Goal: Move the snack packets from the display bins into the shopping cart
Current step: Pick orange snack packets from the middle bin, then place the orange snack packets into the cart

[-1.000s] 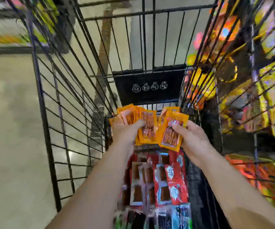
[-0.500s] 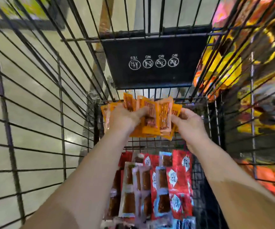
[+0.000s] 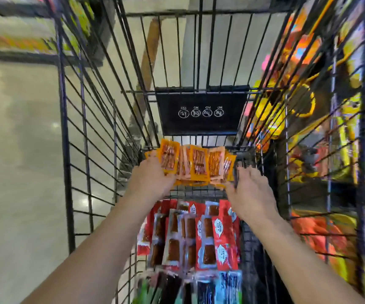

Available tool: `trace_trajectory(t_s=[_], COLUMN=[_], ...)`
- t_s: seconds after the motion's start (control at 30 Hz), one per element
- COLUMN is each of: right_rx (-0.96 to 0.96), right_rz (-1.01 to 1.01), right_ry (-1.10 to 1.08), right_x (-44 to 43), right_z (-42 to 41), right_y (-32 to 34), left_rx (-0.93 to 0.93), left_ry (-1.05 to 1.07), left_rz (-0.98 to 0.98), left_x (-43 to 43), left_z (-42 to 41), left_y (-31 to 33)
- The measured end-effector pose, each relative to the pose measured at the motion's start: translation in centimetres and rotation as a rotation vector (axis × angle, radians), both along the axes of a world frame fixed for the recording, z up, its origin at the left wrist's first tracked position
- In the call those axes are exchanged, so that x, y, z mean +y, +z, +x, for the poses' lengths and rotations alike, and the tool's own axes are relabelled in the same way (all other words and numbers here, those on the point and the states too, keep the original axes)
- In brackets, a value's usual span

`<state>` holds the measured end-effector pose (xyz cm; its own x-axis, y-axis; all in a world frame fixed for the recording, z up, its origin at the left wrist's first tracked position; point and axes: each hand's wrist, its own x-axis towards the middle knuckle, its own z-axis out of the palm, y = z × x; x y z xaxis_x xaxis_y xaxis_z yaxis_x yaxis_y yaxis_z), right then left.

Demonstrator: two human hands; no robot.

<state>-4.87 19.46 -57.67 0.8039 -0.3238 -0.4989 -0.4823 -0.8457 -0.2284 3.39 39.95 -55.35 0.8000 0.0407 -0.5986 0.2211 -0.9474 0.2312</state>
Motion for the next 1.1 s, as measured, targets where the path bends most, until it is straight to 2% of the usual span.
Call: trace_trajectory(t_s=[0.17, 0.3, 0.43, 0.6, 0.73, 0.9, 1.03, 1.1], right_rx=[0.043, 0.018, -0.025, -0.075, -0.109, -0.189, -0.294, -0.286], right_rz=[-0.156, -0.257, -0.322, -0.353, -0.416, -0.480, -0.537, -0.565], right_ry=[0.166, 0.244, 0.210, 0.081, -0.018, -0.178, -0.433, -0.564], right_x=[2.5, 5.5, 9.6, 14.2, 16.0, 15.7, 13.5, 12.1], right_z=[-5.4, -11.9, -19.6, -28.6, -34.2, -41.0, -47.5, -51.4], right_y=[8.1, 16.3, 24.7, 32.3, 35.9, 39.7, 42.2, 43.2], left_rx=[-0.177, -0.257, -0.266, -0.370, -0.456, -0.602, -0.659, -0.691], left_ry=[-0.281, -0.462, -0.578, -0.647, -0.730, -0.883, -1.076, -1.155], left_rz=[0.174, 0.194, 0.194, 0.158, 0.117, 0.030, -0.036, -0.082], left_x=[3.2, 6.2, 9.8, 14.4, 14.5, 10.5, 6.1, 3.3], left_z=[-6.9, -13.6, -20.5, -27.1, -30.1, -33.4, -37.1, -39.7], left_y=[8.3, 16.2, 23.3, 29.9, 33.5, 36.8, 38.6, 39.9])
